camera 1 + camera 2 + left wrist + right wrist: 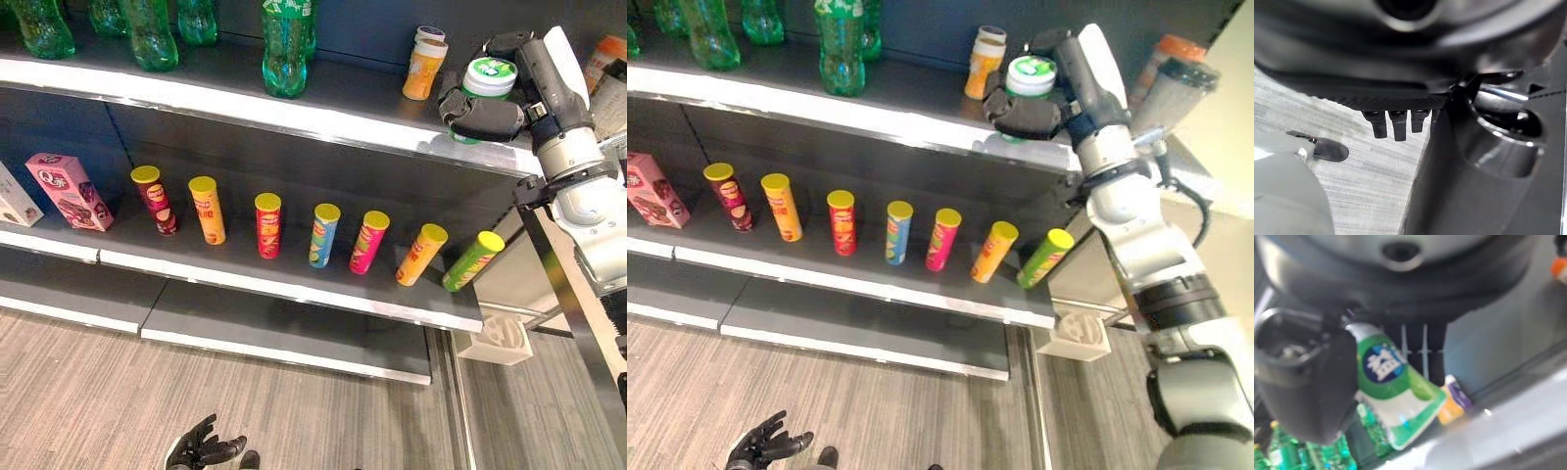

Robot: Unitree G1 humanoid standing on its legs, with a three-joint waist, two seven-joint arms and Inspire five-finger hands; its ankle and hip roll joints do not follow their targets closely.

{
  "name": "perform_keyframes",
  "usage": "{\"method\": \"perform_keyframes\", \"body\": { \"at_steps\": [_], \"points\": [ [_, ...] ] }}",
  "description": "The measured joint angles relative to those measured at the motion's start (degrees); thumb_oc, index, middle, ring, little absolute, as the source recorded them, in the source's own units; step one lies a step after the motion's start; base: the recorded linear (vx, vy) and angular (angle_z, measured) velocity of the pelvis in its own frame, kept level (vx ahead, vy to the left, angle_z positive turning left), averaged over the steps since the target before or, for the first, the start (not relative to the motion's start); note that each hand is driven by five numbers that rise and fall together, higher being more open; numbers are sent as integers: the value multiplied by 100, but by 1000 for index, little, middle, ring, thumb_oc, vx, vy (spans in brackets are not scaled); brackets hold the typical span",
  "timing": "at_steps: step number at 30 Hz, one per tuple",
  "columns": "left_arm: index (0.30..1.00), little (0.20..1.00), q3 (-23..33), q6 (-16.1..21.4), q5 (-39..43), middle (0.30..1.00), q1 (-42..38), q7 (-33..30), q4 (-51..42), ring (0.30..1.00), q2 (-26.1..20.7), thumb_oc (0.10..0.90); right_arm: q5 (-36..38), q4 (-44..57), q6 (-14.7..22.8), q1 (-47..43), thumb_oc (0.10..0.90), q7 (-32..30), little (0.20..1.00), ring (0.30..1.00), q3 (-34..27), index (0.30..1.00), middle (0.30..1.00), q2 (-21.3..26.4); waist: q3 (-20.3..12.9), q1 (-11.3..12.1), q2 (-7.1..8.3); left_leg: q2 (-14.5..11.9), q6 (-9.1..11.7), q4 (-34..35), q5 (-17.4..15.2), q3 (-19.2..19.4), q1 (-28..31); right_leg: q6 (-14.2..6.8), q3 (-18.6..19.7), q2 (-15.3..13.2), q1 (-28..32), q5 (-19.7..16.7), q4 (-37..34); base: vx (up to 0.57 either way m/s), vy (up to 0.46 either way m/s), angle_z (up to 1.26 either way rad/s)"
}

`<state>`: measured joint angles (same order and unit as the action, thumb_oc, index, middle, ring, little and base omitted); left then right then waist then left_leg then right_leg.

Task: Put the goods on the table back onto the shelves and tidy them up.

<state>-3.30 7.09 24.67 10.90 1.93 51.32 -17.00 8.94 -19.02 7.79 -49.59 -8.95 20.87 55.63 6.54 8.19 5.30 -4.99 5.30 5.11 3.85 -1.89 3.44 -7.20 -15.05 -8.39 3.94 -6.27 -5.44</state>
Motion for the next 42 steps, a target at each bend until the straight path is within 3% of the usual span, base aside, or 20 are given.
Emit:
{"method": "perform_keyframes", "body": {
  "at_steps": [5,16,24,42],
  "points": [
    [900,900,0,1,9,900,-10,-3,-77,900,0,800,-220,-99,-100,-57,400,-21,300,300,132,300,300,-79,-21,35,-87,-7,12,1,14,-55,-34,32,-57,9,1,22,0,-1,-25,7],
    [900,900,-104,0,11,900,9,2,-75,900,11,800,-237,-608,-101,-426,400,-161,300,300,131,300,300,-473,-30,69,-108,-5,20,1,37,-190,-92,41,-194,9,27,43,-1,8,-6,6],
    [900,900,-118,-2,10,900,-59,-9,-62,900,13,800,-388,-1651,-246,-1128,400,-468,300,300,136,300,300,-551,-25,87,-157,3,26,1,96,-408,-290,34,-402,15,-35,67,-2,12,-27,14],
    [900,900,-340,-3,10,900,-51,-25,-64,900,16,800,-359,-1919,-332,-1192,400,-570,300,300,334,300,300,-795,-25,199,-206,16,33,1,113,-528,-306,21,-530,8,25,96,-3,1,-3,3]
  ]
}}
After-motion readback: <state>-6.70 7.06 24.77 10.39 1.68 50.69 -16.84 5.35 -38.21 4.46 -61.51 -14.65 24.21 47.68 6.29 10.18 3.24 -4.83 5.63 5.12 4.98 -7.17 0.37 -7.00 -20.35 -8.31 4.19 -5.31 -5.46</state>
